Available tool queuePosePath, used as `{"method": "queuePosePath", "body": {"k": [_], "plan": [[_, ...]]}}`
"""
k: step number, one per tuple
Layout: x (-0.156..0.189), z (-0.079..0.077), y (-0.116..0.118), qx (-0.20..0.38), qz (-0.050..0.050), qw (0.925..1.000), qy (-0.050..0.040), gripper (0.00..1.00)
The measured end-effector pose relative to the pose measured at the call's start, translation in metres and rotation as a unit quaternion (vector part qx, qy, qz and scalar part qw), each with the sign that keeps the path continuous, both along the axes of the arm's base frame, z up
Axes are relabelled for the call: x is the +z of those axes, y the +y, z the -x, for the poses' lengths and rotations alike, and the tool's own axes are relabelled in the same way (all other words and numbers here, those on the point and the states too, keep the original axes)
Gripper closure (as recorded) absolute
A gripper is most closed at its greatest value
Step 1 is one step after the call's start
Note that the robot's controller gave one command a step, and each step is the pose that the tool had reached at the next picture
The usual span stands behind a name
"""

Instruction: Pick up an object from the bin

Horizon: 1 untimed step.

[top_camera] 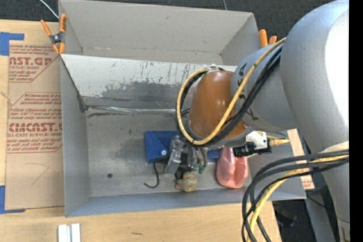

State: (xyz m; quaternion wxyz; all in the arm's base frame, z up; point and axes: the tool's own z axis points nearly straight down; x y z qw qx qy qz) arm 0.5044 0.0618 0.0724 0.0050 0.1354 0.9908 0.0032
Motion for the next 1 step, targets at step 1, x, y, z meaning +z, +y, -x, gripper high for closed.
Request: {"method": "queuePosePath", "body": {"k": [1], "plan": [[0.0, 0.0, 0.0, 0.0, 0.0, 1.0, 0.0, 1.0]]}}
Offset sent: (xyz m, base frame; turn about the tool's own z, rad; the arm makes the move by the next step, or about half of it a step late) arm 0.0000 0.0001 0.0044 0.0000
